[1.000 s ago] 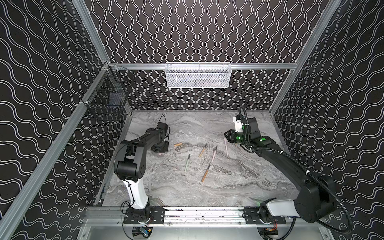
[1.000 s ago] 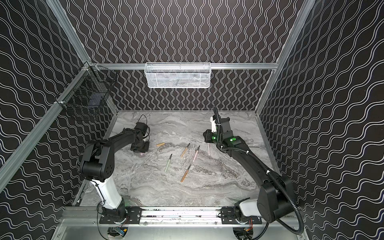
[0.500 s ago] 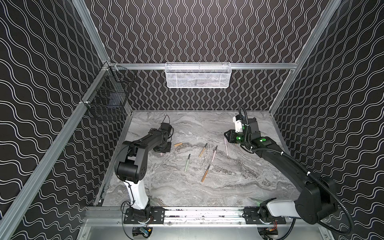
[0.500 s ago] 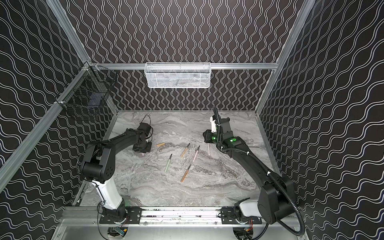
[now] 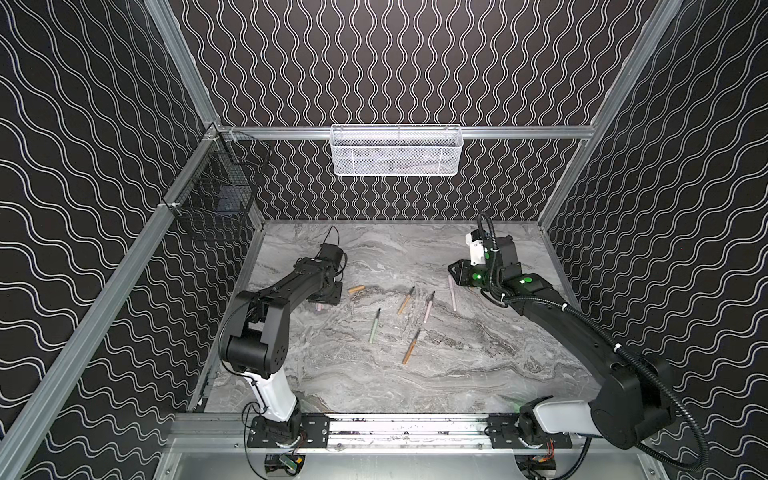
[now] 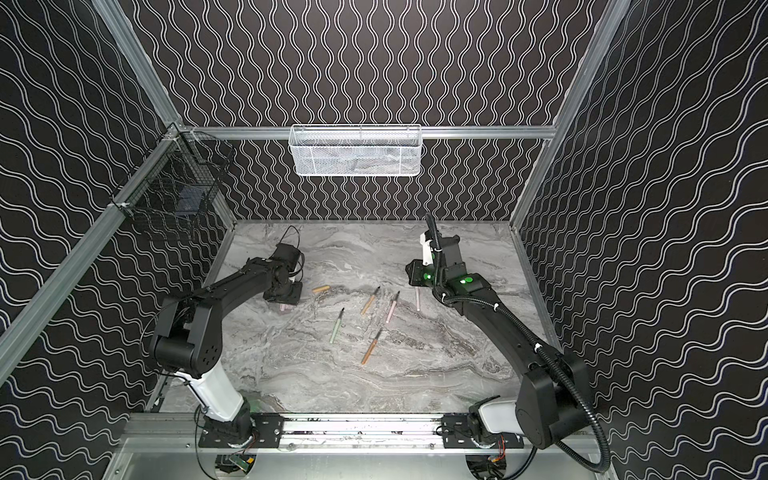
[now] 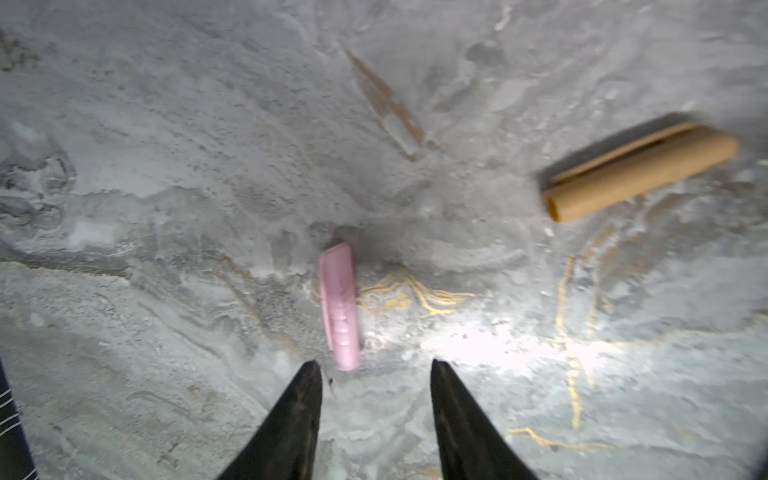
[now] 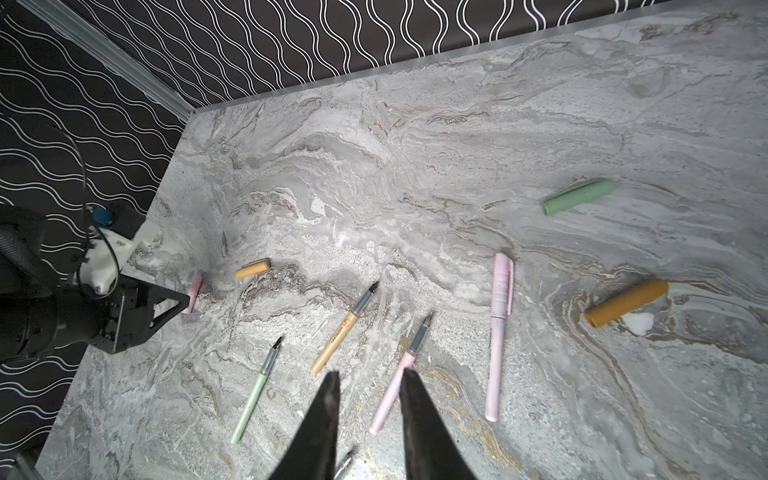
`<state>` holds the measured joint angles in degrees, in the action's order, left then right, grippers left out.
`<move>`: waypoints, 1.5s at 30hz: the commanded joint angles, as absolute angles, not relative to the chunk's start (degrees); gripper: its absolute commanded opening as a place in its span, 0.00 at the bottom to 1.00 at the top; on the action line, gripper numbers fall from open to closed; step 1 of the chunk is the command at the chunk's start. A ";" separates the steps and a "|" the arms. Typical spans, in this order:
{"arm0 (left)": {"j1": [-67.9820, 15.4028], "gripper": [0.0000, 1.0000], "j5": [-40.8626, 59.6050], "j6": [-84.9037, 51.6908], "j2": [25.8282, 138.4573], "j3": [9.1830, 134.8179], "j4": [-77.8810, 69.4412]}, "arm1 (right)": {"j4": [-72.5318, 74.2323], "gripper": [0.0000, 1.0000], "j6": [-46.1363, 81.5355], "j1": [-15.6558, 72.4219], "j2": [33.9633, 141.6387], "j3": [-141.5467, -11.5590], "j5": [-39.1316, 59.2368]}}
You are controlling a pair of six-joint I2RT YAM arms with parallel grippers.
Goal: Insert the pens into the pen caps
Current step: 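Close the left gripper on the small pink cap and lift it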
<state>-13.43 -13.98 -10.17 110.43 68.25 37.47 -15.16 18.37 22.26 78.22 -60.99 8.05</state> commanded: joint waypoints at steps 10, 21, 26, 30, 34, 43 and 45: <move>-10.20 0.41 -11.03 -6.93 117.43 69.43 36.58 | -13.53 0.28 17.49 22.72 76.77 -60.56 7.56; -10.15 0.28 -9.89 -7.57 115.97 69.27 36.82 | -13.21 0.28 17.40 23.03 76.02 -60.33 7.29; -10.37 0.28 -9.38 -7.84 115.42 69.35 36.83 | -13.37 0.28 17.40 23.11 75.95 -60.46 7.38; -10.55 0.26 -9.52 -7.70 115.36 69.26 36.88 | -13.16 0.28 17.38 23.12 75.90 -60.37 7.30; -10.55 0.33 -11.12 -7.47 116.48 69.78 37.56 | -13.28 0.28 17.40 23.12 76.02 -60.39 7.41; -10.46 0.24 -8.88 -7.73 119.07 71.36 38.52 | -13.14 0.27 17.40 23.11 75.30 -60.21 7.38; -10.46 0.23 -8.92 -7.89 118.76 71.30 38.51 | -13.01 0.26 17.40 23.12 75.15 -60.15 7.30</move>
<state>-10.55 -9.50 -7.40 118.30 71.26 38.85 -15.14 17.34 23.05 75.70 -60.34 7.81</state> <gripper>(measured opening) 0.226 0.266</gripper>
